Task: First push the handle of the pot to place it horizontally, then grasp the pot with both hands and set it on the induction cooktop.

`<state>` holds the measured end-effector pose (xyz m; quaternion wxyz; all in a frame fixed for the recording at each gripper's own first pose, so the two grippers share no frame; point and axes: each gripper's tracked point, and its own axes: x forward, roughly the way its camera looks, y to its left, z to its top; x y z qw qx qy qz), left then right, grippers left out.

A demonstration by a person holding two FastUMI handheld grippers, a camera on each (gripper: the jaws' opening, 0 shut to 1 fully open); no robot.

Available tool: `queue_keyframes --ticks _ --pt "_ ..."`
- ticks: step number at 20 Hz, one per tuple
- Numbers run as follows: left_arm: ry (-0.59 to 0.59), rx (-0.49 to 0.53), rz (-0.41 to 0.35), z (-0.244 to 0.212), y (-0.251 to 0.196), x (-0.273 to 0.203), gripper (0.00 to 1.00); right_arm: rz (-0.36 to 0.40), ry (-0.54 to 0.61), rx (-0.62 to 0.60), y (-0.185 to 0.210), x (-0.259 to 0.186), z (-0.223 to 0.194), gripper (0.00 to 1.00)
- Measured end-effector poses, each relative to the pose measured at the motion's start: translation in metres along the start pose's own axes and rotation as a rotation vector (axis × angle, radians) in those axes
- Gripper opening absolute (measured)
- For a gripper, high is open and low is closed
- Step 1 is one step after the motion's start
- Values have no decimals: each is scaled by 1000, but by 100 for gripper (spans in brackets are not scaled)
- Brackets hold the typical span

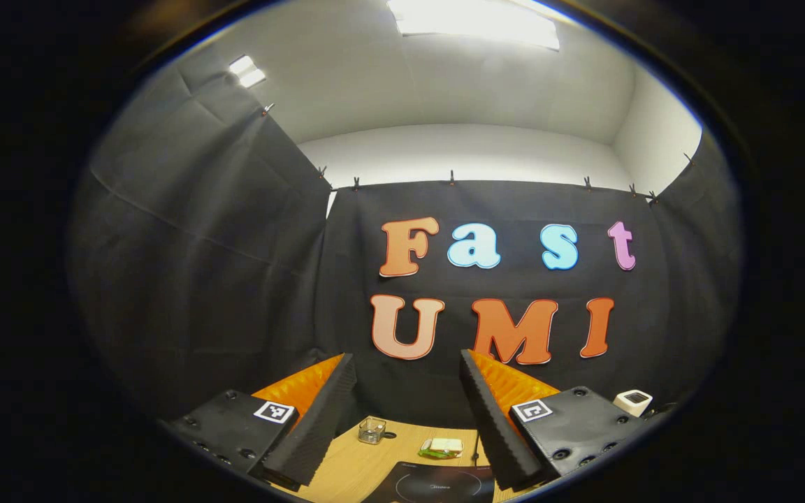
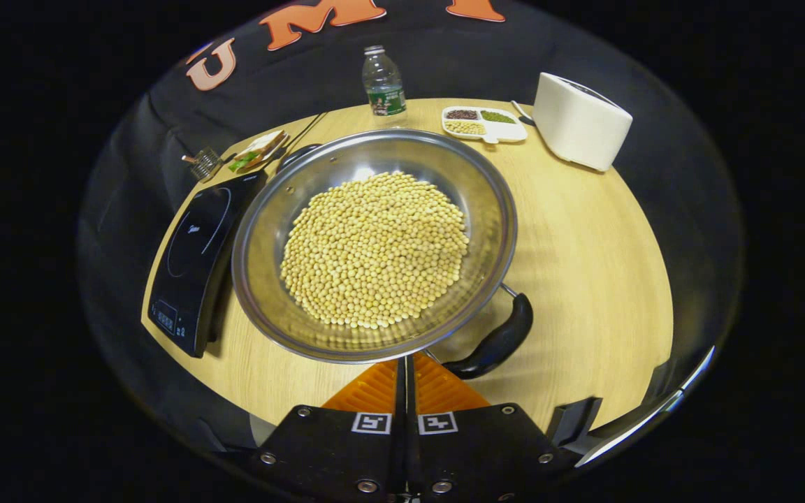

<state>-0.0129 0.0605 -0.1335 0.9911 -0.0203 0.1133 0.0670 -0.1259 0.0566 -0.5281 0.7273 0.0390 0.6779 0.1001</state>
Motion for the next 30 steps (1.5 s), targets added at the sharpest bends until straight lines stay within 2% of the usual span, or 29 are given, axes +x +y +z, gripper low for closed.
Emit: queue_keyframes --ticks 7,15,18,22,26,30 --pt "27 1 -17 -17 -15 10 98 -117 -50 43 -53 9 39 0" --pt "103 15 -66 -53 -45 25 98 -178 -88 64 -79 26 77 0" --pt "121 60 -72 -72 -57 30 98 -205 -84 64 -89 32 86 0" --pt "210 72 -137 -119 -95 36 98 -204 -110 97 -98 46 101 0" --pt "308 76 -194 -163 -126 45 97 -160 -122 160 -103 57 116 0" --pt "382 77 -253 -199 -158 48 98 -142 -139 172 -107 62 129 0"
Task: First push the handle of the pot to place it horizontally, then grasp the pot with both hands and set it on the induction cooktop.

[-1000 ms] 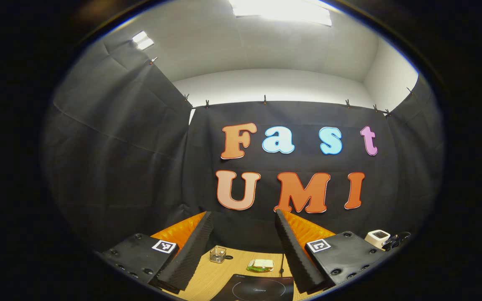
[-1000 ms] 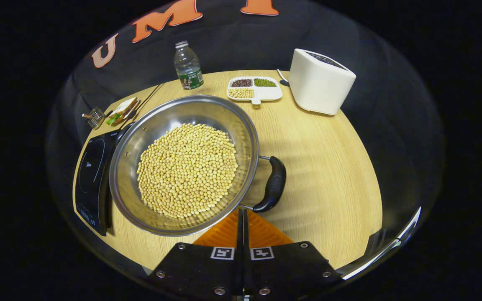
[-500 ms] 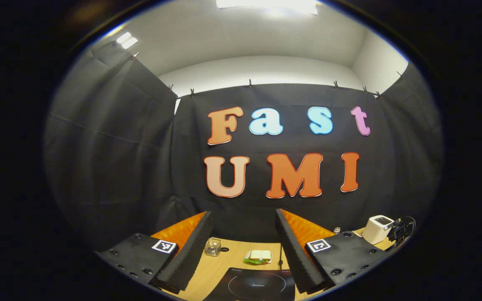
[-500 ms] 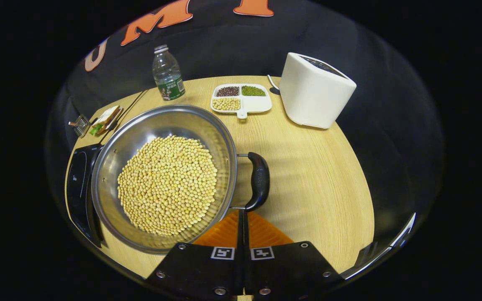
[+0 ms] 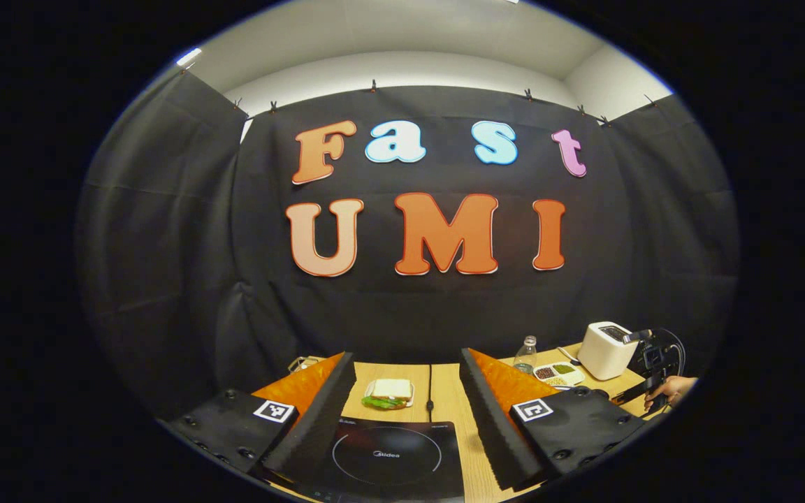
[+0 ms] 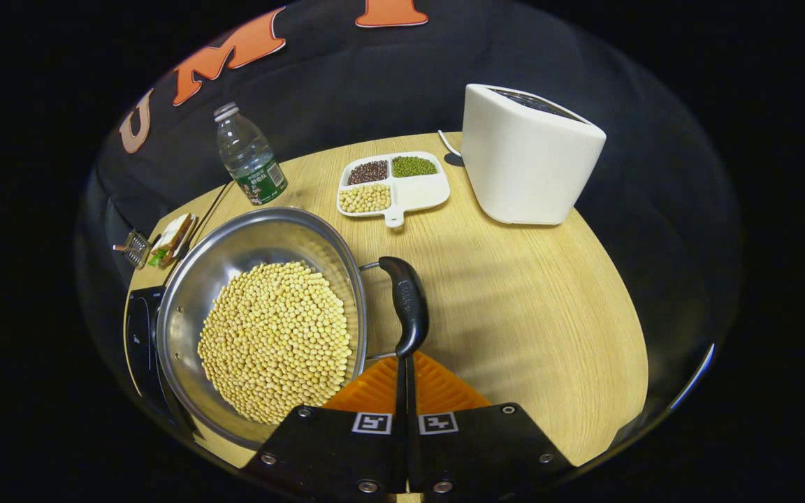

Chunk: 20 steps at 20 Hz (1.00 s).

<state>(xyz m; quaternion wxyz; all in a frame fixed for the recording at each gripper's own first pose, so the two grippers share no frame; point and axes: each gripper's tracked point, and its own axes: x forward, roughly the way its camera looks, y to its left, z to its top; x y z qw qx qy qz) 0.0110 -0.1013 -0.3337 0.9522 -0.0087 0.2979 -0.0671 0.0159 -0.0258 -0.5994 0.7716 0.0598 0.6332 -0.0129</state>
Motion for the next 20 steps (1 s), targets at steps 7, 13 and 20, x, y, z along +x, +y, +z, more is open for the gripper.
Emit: queue_keyframes --ticks 7,13,20 --pt "224 14 -121 -79 -56 40 98 41 -67 -49 4 -32 23 1" --pt "414 7 -216 -131 -104 52 98 89 -93 -78 15 -41 40 50" --pt "605 -23 -287 -196 -142 68 98 70 -75 -93 18 -17 41 83"
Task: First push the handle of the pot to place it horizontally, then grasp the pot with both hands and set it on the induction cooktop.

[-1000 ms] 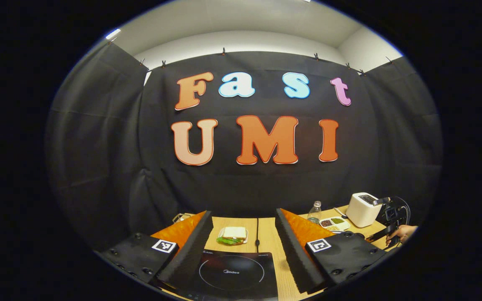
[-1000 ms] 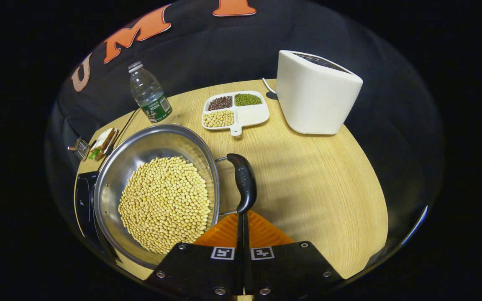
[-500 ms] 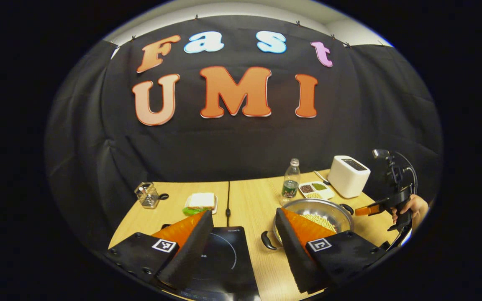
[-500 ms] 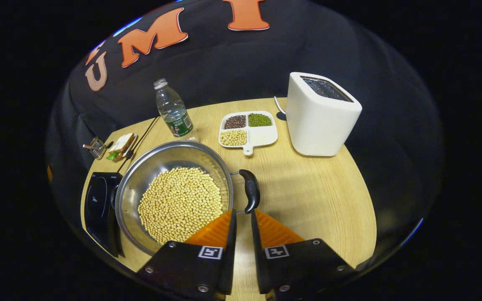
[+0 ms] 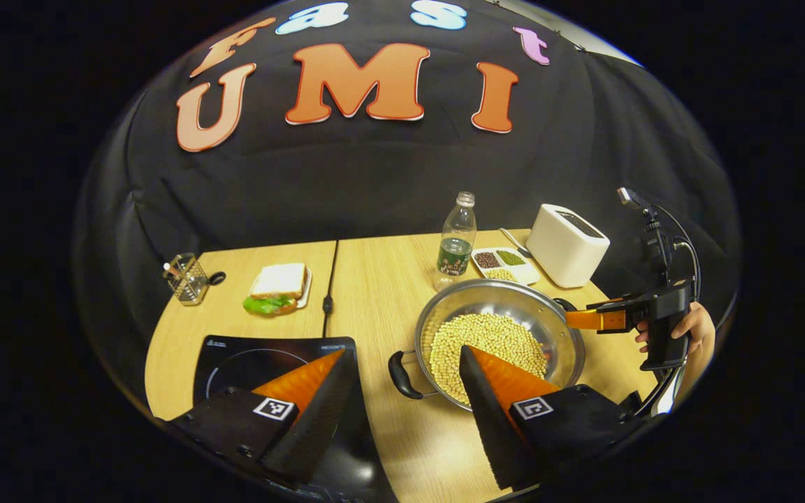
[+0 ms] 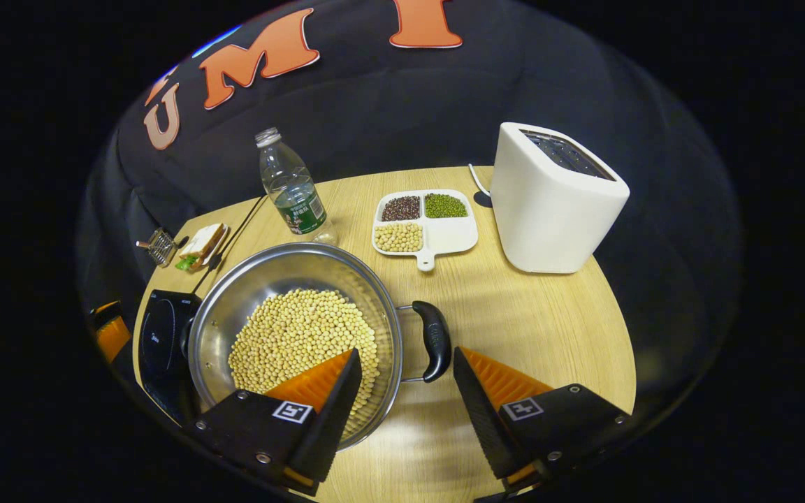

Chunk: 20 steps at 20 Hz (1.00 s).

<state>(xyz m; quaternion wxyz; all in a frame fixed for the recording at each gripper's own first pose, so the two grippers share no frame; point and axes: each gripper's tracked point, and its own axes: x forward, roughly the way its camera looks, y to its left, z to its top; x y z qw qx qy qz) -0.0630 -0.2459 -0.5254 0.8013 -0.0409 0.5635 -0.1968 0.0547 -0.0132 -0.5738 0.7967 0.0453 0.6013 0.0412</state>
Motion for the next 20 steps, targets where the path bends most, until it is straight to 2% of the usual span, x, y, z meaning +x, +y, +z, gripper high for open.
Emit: queue_keyframes --ticks 3,7,13,16,18,19,20 --pt "97 3 -39 -25 -5 34 98 -9 9 -9 2 8 -2 84" --pt "183 -63 -44 -46 -4 69 98 -18 23 -13 2 18 -3 84" --pt "236 -97 7 -65 6 110 99 -47 51 -38 -1 36 -8 84" --pt "229 -52 81 -73 18 125 98 -58 61 -47 -1 45 -14 84" --pt "213 -36 107 -75 20 132 93 -74 67 -62 -2 51 -17 81" --pt "207 -44 94 -75 15 135 90 -81 66 -65 -4 52 -17 79" --pt "203 -51 95 -77 14 138 88 -84 59 -67 -4 51 -16 70"
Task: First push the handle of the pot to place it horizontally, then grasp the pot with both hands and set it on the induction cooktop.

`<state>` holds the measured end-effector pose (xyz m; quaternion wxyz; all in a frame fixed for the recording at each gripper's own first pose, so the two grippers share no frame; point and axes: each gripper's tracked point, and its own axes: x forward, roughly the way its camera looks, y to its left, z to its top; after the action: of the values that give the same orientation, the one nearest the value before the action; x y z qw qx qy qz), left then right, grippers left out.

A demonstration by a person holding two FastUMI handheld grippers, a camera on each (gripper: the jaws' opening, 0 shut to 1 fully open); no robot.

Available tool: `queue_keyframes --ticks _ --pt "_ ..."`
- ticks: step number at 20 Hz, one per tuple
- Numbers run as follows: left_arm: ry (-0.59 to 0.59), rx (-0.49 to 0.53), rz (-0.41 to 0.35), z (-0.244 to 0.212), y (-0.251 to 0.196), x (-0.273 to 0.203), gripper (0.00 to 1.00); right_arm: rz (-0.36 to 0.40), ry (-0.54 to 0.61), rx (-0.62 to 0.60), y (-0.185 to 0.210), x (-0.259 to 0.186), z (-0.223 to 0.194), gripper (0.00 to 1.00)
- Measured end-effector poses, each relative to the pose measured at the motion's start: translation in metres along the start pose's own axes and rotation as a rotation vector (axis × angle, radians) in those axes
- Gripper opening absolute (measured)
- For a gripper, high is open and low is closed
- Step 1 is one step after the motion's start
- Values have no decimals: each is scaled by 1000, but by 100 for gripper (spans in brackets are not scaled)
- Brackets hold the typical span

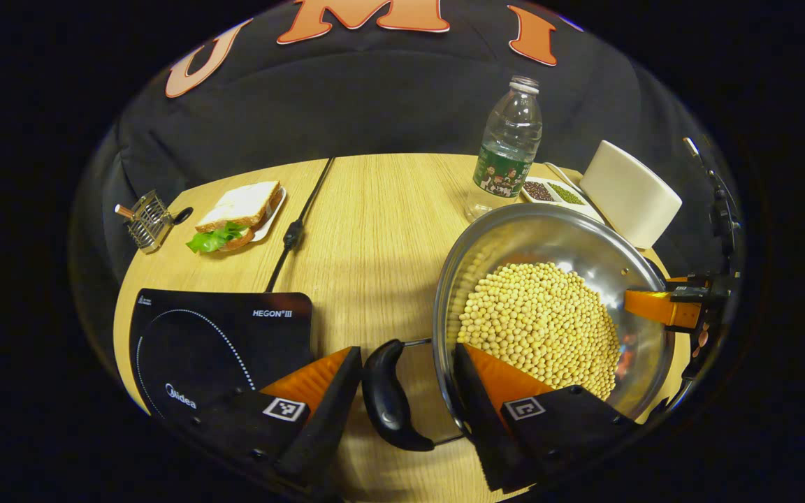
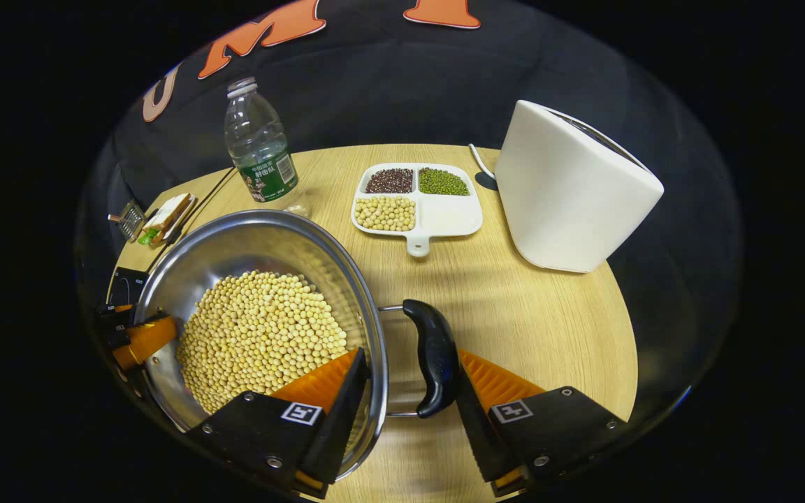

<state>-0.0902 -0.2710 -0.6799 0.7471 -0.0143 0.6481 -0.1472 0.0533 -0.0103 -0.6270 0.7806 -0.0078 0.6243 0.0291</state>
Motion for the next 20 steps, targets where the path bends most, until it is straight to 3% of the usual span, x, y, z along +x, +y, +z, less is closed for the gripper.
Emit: queue_keyframes --ticks 1,2,9,13,18,20 --pt "-14 5 6 1 0 7 76 2 -1 -4 0 2 -2 73" --pt "-24 7 23 3 3 7 78 2 1 -5 0 2 -2 72" --pt "-62 8 61 8 7 7 71 3 22 24 6 -5 -5 58" --pt "-61 9 67 0 7 -4 71 3 46 46 10 -3 -9 55" --pt "-137 28 91 17 18 -30 71 -6 -15 36 6 -5 -9 51" --pt "-149 29 95 19 23 -41 71 -9 -27 25 6 -5 -7 54"
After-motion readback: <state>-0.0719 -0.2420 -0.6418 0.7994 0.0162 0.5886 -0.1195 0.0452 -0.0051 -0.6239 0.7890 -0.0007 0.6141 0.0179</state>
